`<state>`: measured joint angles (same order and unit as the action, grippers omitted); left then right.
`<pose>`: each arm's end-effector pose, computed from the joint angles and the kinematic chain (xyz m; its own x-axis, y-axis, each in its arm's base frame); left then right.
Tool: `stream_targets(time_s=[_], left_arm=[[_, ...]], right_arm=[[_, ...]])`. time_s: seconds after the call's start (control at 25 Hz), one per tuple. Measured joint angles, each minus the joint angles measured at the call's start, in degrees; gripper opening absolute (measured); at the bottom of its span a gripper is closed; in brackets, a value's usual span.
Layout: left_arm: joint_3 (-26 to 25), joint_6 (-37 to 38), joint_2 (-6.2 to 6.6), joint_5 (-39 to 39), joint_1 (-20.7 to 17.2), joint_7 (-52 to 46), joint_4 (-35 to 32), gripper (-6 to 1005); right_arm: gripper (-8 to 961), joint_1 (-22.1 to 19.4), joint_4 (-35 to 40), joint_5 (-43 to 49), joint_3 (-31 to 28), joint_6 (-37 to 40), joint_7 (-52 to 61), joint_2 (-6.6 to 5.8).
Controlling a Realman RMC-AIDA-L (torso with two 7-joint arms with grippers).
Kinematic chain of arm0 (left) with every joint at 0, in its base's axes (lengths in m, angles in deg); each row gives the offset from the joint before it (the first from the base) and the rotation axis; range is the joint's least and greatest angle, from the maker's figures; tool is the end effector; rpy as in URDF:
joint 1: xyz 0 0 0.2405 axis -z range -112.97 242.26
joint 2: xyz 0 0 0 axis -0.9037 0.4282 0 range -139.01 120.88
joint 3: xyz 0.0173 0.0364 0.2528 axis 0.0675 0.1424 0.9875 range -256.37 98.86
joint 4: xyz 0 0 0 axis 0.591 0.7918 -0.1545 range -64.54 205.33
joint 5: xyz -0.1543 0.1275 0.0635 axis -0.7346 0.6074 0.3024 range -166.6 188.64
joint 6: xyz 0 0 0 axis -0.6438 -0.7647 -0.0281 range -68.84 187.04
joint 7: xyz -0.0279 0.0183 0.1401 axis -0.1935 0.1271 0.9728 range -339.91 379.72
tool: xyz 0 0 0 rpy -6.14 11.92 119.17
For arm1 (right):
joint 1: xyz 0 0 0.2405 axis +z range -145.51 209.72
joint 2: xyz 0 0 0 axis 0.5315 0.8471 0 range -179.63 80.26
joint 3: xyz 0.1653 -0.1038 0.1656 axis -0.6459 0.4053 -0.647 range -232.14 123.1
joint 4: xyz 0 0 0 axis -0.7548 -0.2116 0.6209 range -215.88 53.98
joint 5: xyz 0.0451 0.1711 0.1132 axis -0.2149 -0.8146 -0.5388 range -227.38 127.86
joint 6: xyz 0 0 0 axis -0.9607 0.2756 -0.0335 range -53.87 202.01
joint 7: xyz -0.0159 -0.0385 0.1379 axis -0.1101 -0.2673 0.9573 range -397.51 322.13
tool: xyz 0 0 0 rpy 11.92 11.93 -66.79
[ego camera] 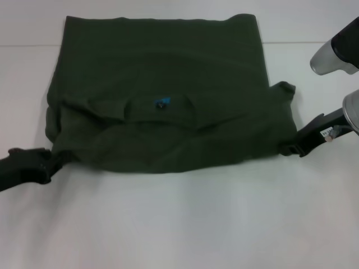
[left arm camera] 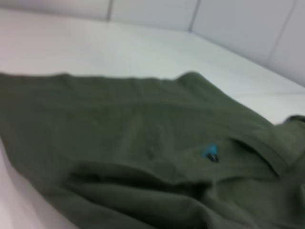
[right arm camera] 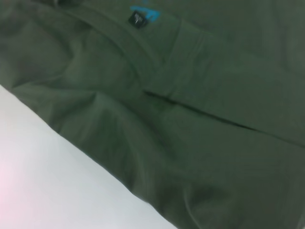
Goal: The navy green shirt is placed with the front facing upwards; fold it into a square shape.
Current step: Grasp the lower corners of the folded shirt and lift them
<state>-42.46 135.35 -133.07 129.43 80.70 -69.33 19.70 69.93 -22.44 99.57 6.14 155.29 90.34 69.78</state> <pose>-0.3412 0.2918 0.0197 0.6594 0.5480 0.5146 0.7468 -0.5564 -0.3644 0.2387 0.3781 0.0056 0.7323 -0.6732 0.1027 -0.5905 -0.7029 -0.3965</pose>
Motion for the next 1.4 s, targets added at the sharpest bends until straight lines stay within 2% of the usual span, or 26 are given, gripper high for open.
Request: stream_targets(time_s=[0.4,0.72,1.12,1.4], left_arm=[[0.01,8.06,-0.01,13.03,-0.04,-15.19,-7.40,100],[0.01,15.61,-0.08,19.53,-0.20,-23.36,-12.87,100],[0.01,21.72,0.00,27.33,0.07,-28.43,-15.43,99],[0.02,26.70,0.00,30.68,0.03,-29.88,-18.05,99]], right_arm=[[55,-0.68,4.74,3.23,0.39,11.68,2.87,0.11],[55,-0.64,4.18,3.29,3.04,15.43,4.64,0.15],[55,-0.83,1.23,3.27,9.15,19.20,5.87,0.24],[56,-0.17,1.71,3.10,10.34,25.02,6.36,0.33]])
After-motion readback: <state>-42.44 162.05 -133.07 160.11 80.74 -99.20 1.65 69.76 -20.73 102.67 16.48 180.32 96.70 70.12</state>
